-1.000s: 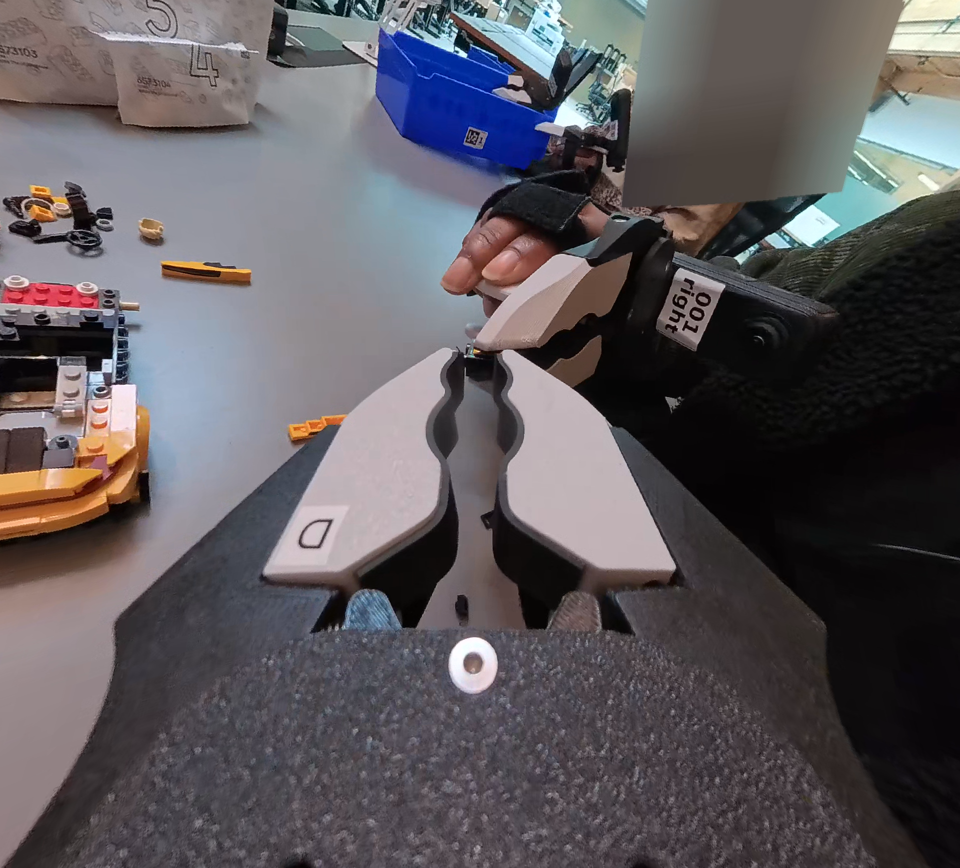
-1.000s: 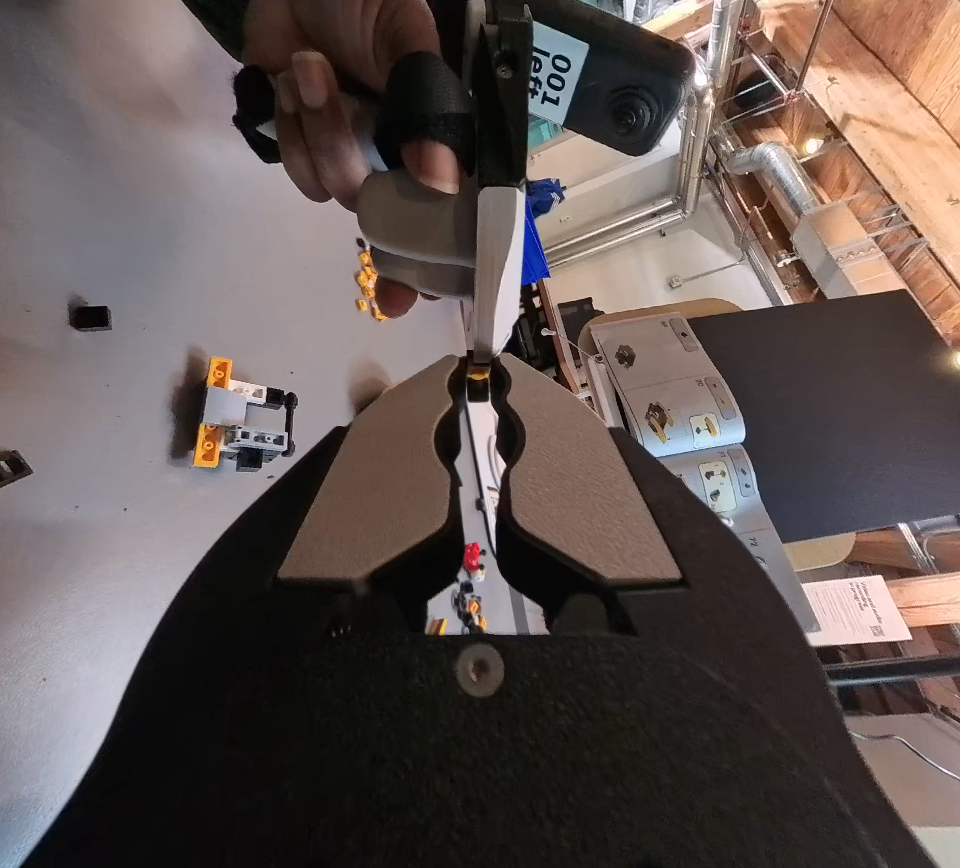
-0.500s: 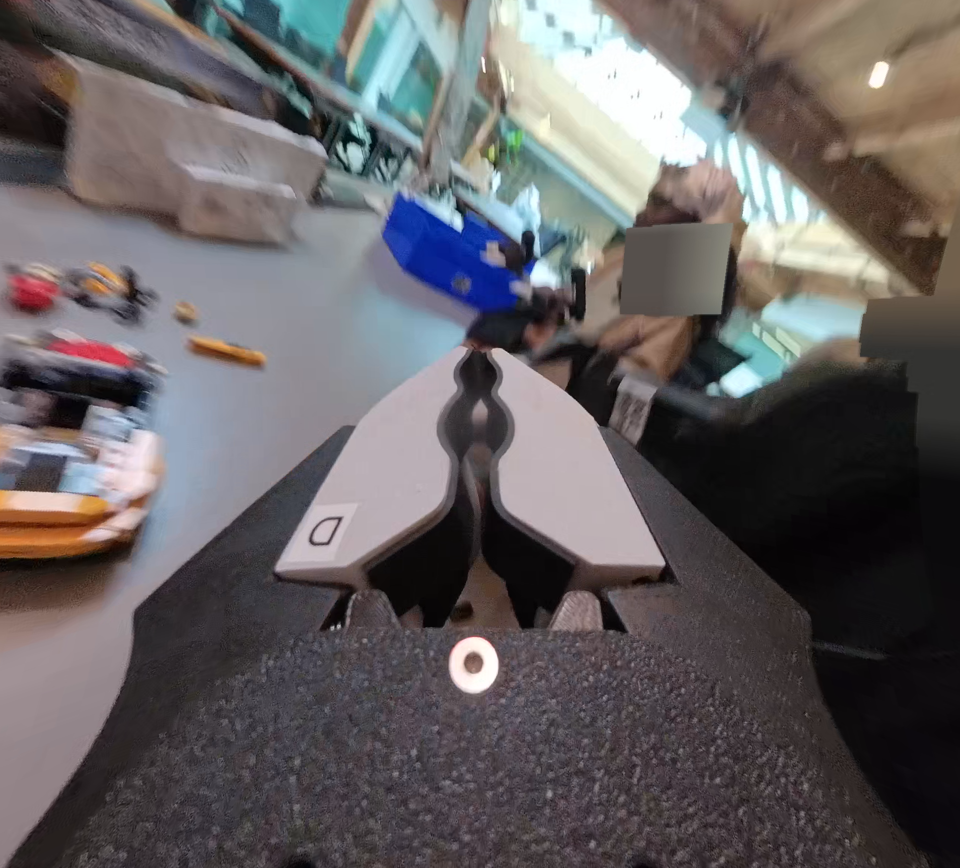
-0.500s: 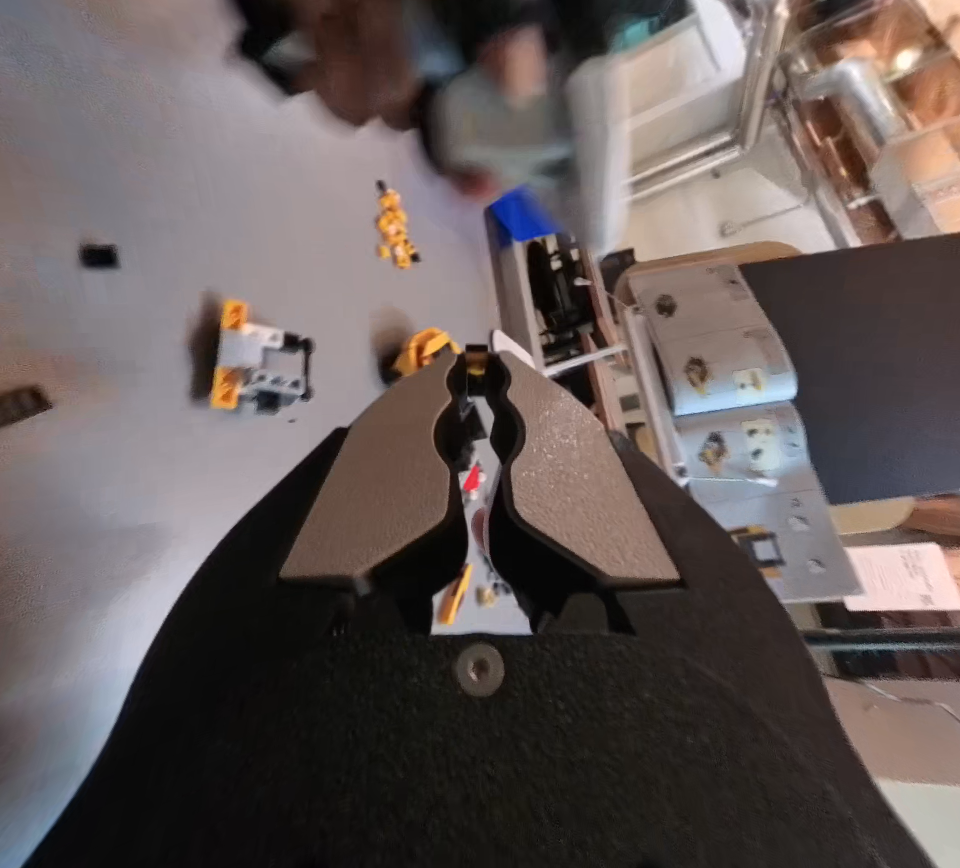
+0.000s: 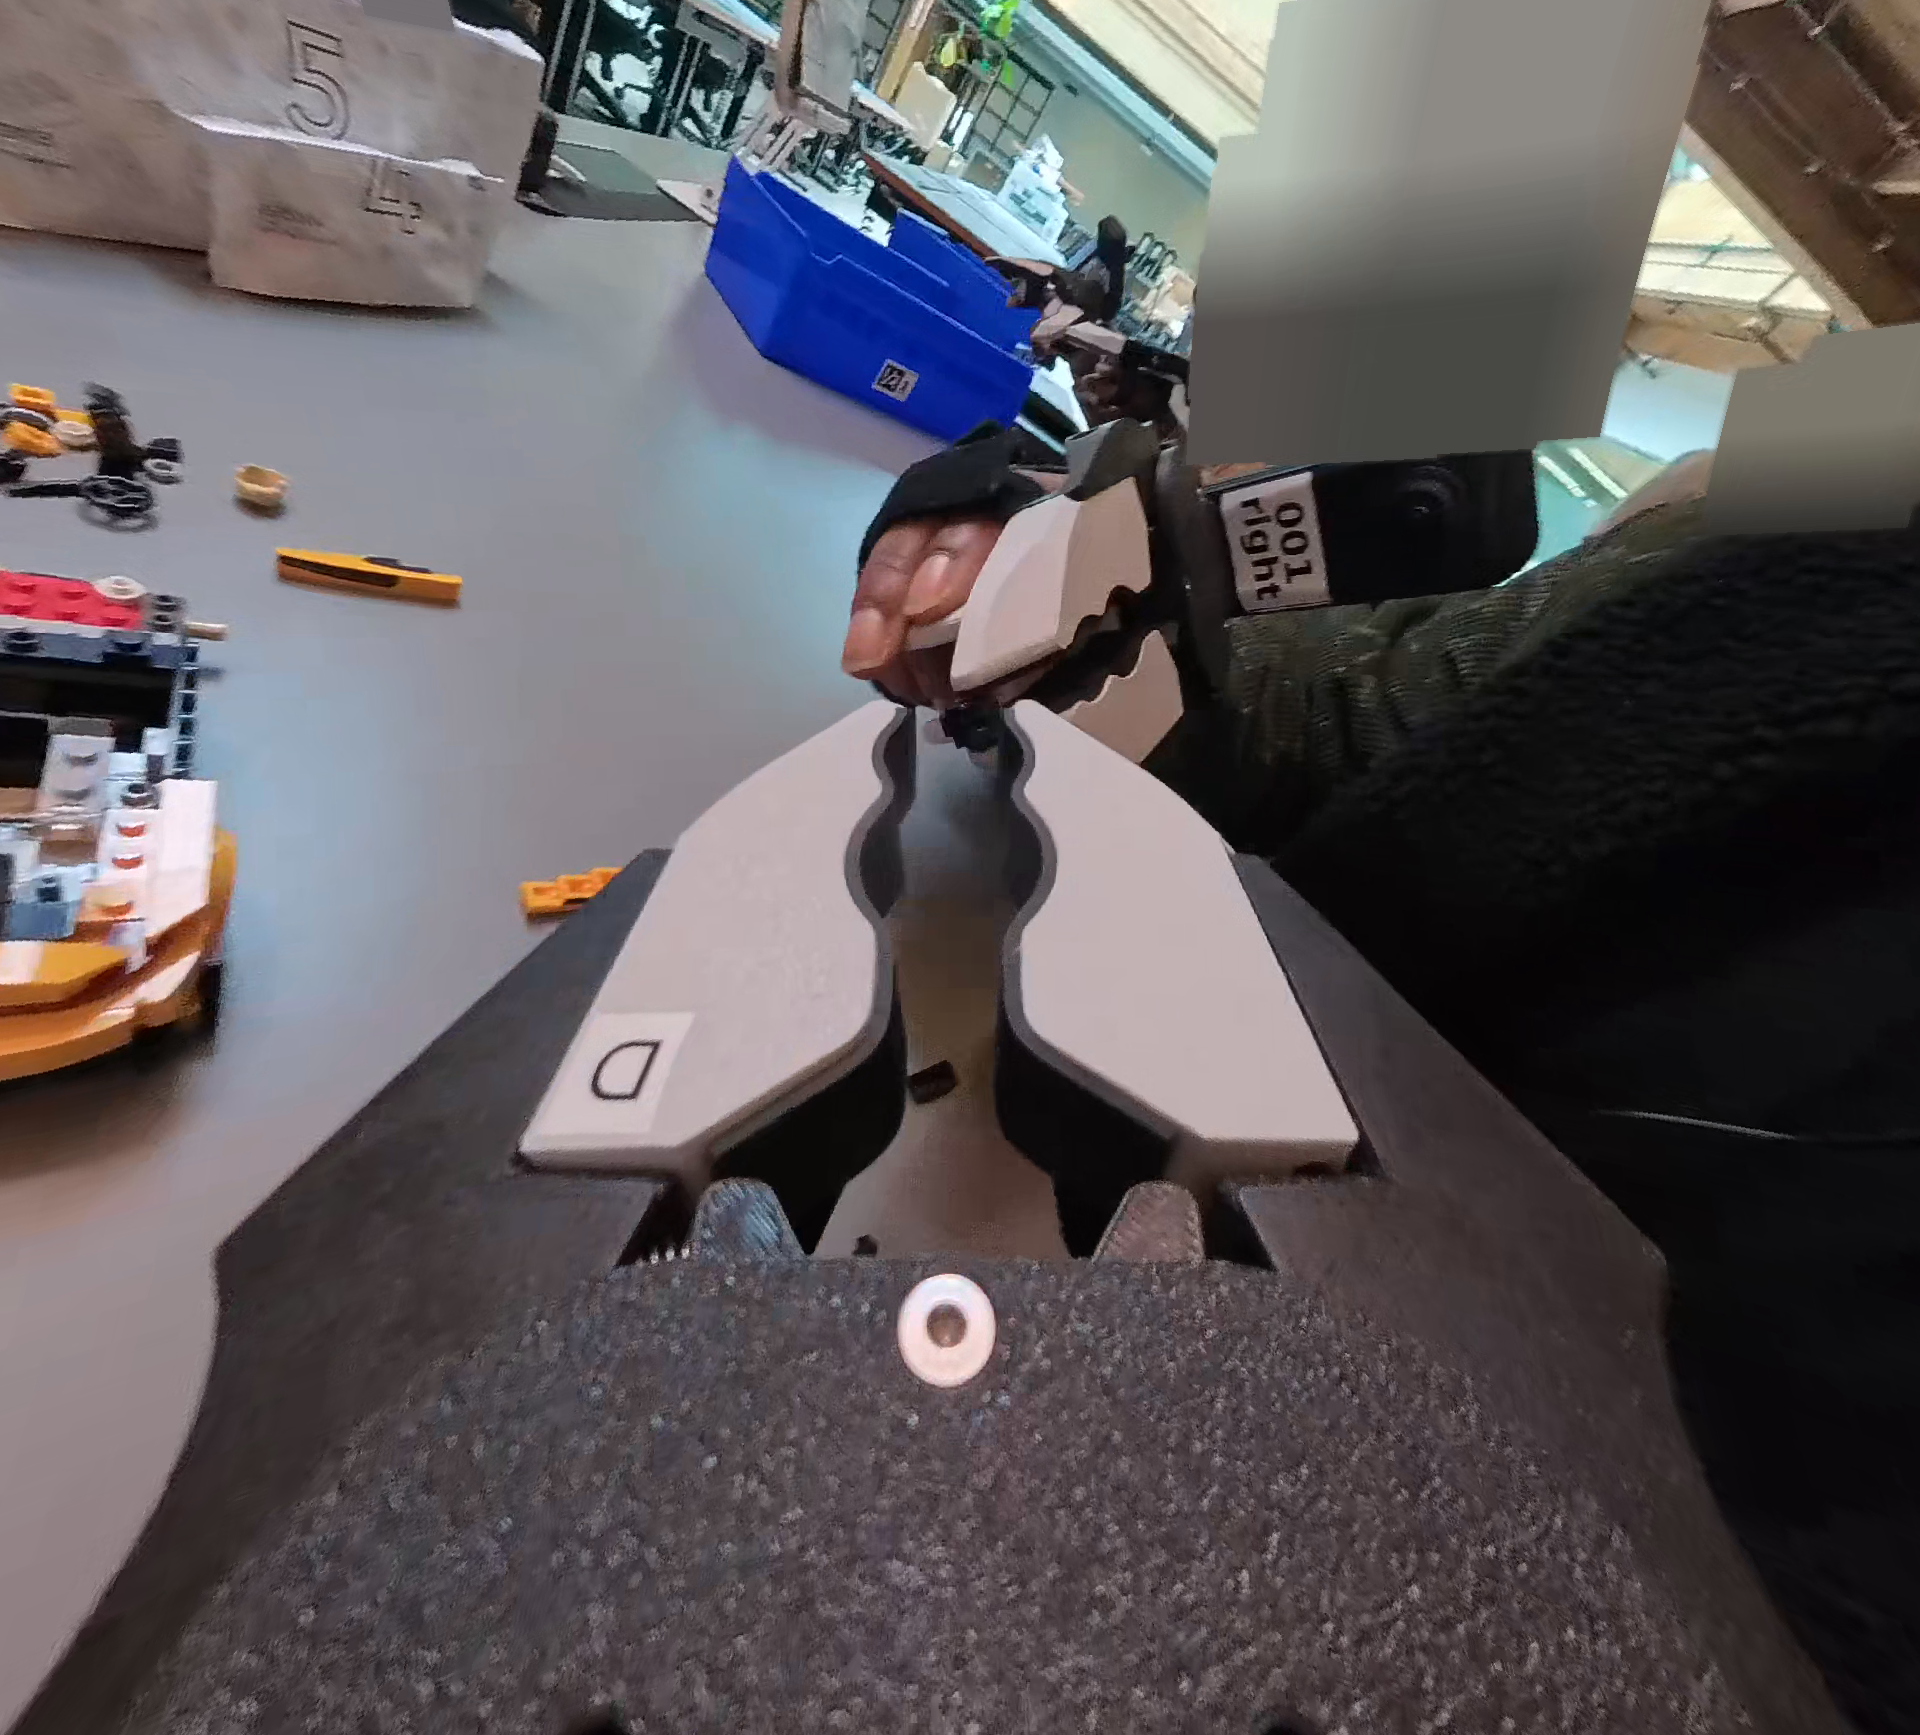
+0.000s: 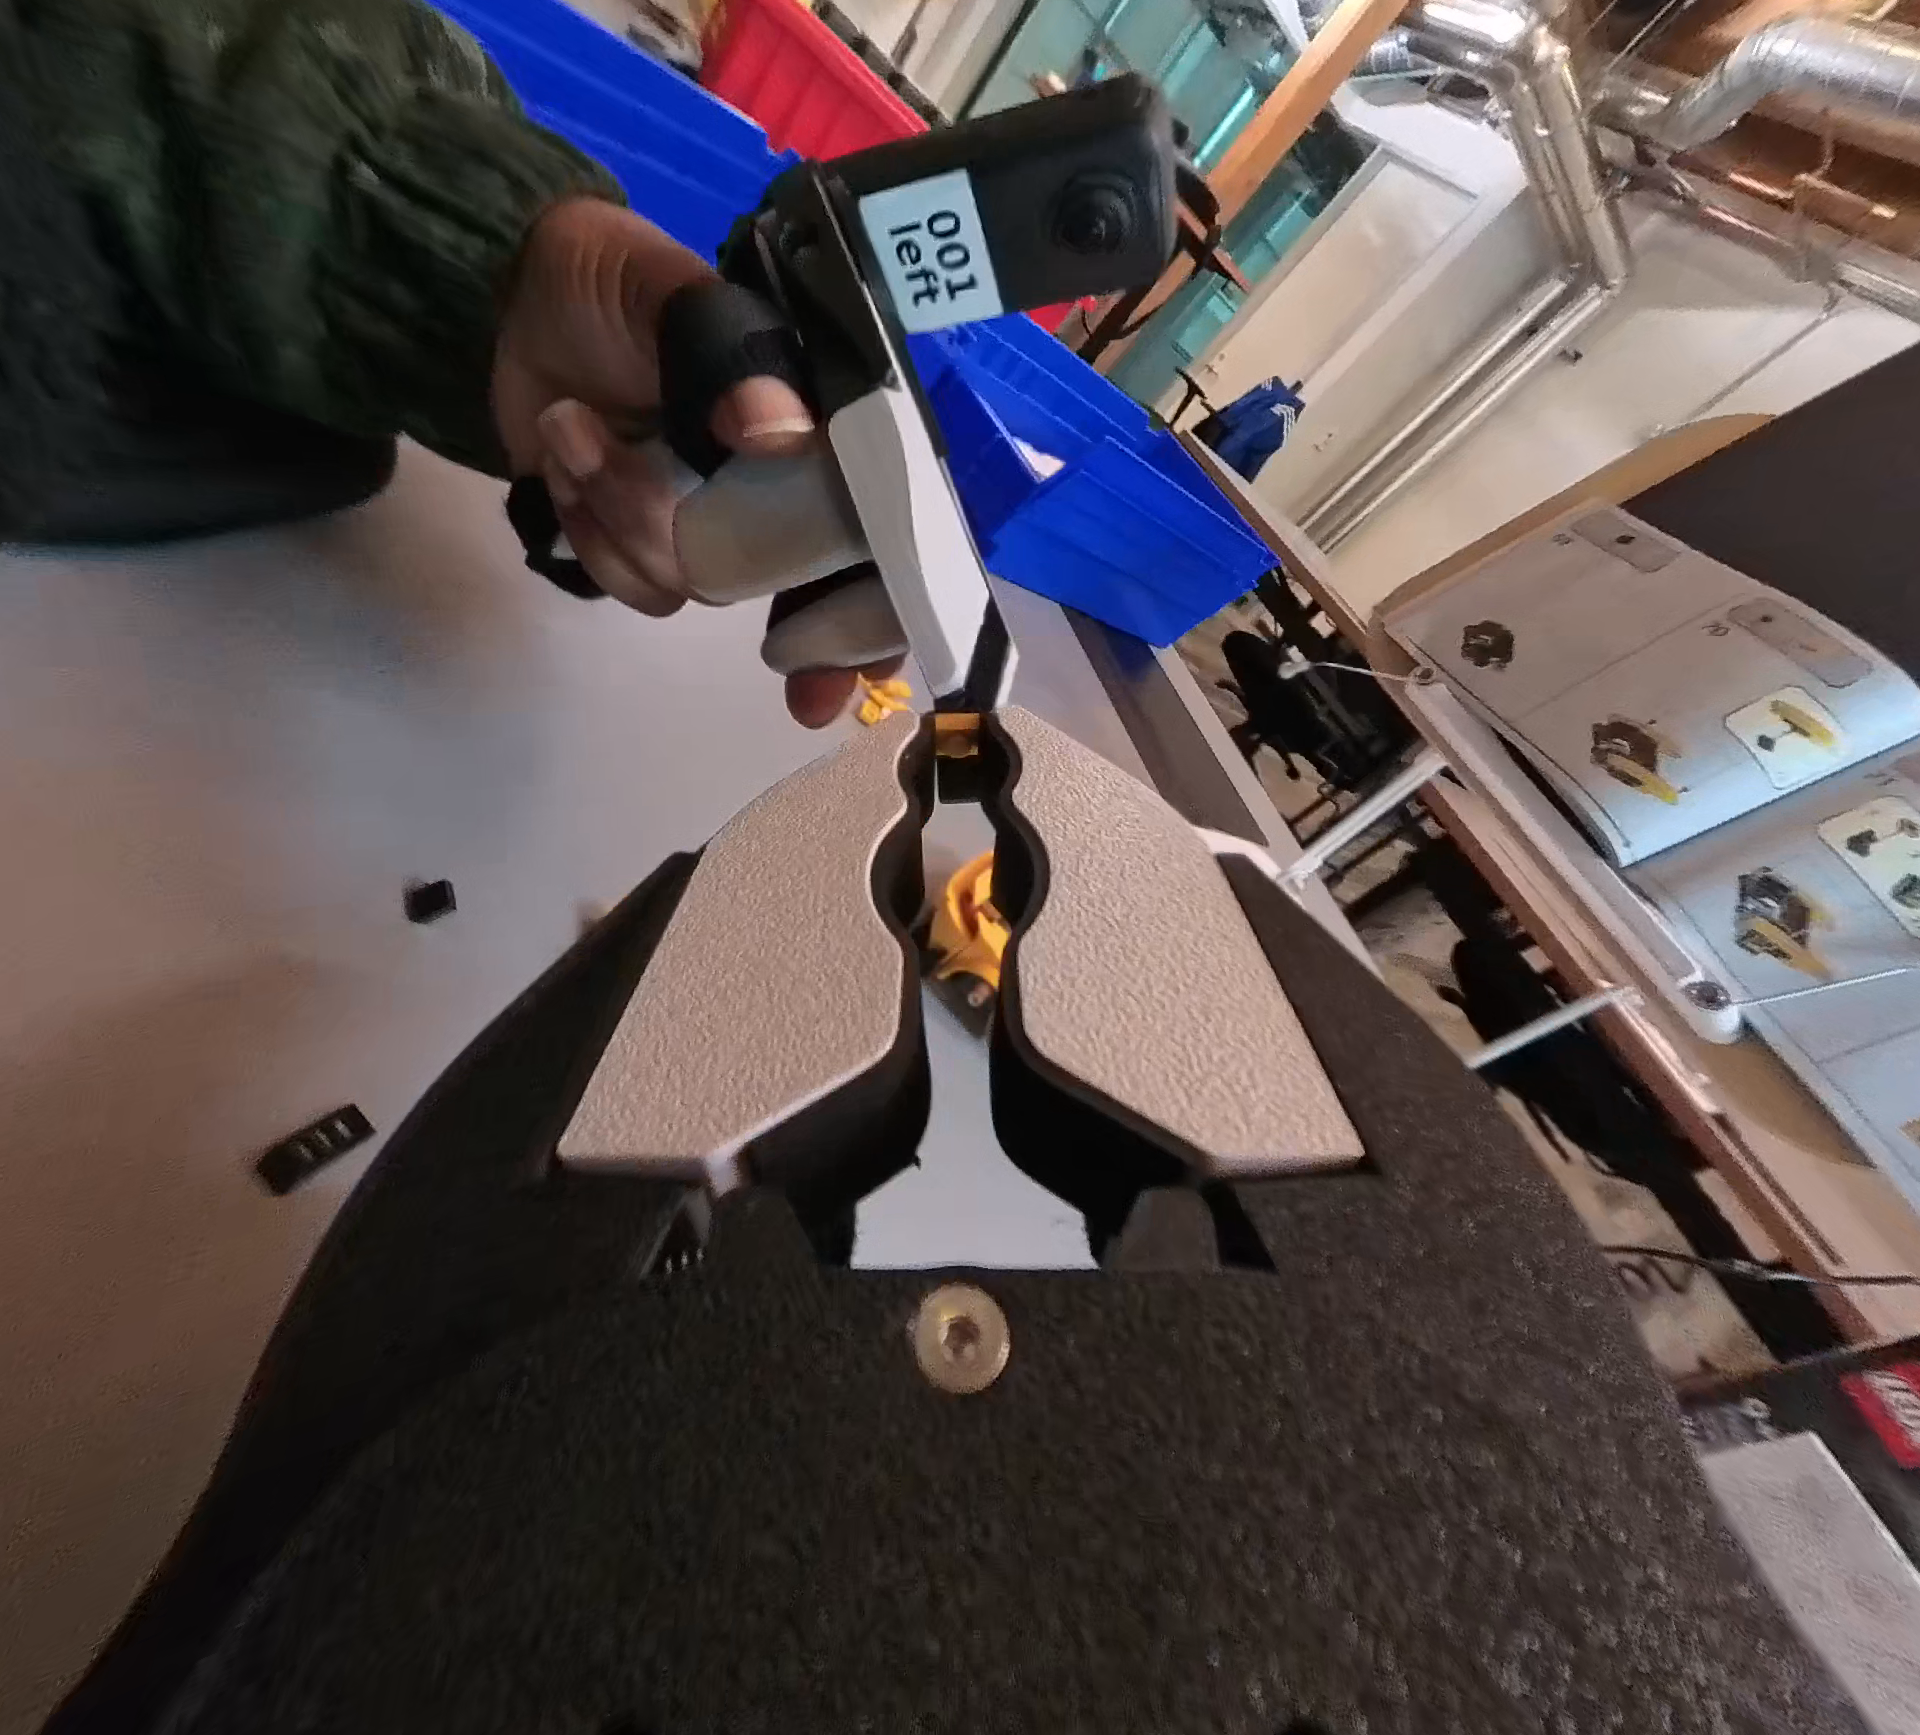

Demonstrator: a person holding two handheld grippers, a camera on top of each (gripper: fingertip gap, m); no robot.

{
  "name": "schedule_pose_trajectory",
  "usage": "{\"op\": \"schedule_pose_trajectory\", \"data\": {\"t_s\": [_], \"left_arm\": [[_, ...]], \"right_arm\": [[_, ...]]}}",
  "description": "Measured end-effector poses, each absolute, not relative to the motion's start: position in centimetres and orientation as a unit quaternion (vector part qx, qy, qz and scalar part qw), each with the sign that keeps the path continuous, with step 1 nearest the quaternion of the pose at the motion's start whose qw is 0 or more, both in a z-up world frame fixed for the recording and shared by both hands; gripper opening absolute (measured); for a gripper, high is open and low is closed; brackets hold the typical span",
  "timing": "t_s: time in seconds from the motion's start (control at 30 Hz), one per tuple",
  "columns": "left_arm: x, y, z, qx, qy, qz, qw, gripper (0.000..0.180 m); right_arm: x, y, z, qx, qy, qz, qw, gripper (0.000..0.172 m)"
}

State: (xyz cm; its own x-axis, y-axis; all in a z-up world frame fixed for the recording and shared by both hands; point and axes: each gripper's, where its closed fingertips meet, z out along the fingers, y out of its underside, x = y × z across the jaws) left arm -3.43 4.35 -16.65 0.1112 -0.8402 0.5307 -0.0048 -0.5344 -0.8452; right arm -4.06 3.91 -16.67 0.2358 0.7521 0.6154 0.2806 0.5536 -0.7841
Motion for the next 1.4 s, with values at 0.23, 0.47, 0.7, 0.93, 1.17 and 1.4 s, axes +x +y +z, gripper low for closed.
{"op": "schedule_pose_trajectory", "data": {"t_s": [0.23,0.47,0.7,0.93,1.17,1.4], "left_arm": [[-3.3,3.7,-16.3,-0.639,0.308,-0.627,0.322,0.012],[-3.2,3.5,-16.3,-0.633,0.304,-0.643,0.306,0.006],[-2.9,3.2,-17.0,-0.638,0.308,-0.646,0.284,0.013],[-2.9,2.6,-16.9,-0.627,0.316,-0.659,0.268,0.011],[-2.5,4.0,-17.4,-0.632,0.262,-0.662,0.305,0.009],[-2.8,6.0,-19.0,-0.666,0.259,-0.604,0.352,0.011]], "right_arm": [[-4.1,3.7,-16.7,-0.434,-0.596,0.188,0.649,0.007],[-4.0,3.8,-16.8,-0.426,-0.604,0.173,0.651,0.008],[-4.1,3.5,-16.8,-0.410,-0.618,0.152,0.654,0.008],[-4.1,2.9,-16.7,-0.391,-0.635,0.141,0.651,0.008],[-3.6,4.2,-17.2,-0.431,-0.627,0.089,0.643,0.007],[-3.6,6.1,-19.0,-0.580,-0.533,0.252,0.562,0.007]]}}
